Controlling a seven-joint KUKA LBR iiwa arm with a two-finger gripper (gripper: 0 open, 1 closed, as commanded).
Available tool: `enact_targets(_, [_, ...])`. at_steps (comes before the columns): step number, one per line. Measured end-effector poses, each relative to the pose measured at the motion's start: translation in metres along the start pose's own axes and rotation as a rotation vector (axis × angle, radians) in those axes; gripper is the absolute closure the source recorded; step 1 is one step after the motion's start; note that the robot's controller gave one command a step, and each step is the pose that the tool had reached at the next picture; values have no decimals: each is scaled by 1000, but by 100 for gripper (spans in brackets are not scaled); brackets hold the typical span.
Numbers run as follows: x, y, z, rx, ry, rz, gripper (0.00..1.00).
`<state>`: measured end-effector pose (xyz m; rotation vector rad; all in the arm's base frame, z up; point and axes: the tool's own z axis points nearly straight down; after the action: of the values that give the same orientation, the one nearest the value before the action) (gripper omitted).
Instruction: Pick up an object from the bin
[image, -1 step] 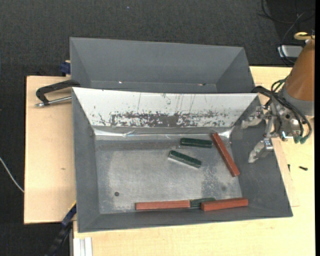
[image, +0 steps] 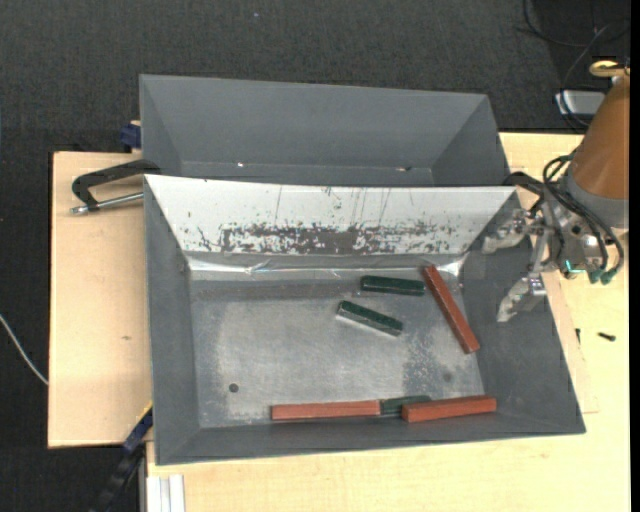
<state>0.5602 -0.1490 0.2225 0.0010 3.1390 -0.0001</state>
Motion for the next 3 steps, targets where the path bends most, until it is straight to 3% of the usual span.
enact_targets(1, [-15, 34, 48, 2, -7, -21, 0])
enact_targets(2, [-23, 47, 109, -1, -3, -64, 0])
enact_targets(3, [-24, 42, 139, 0, -22, 8, 0])
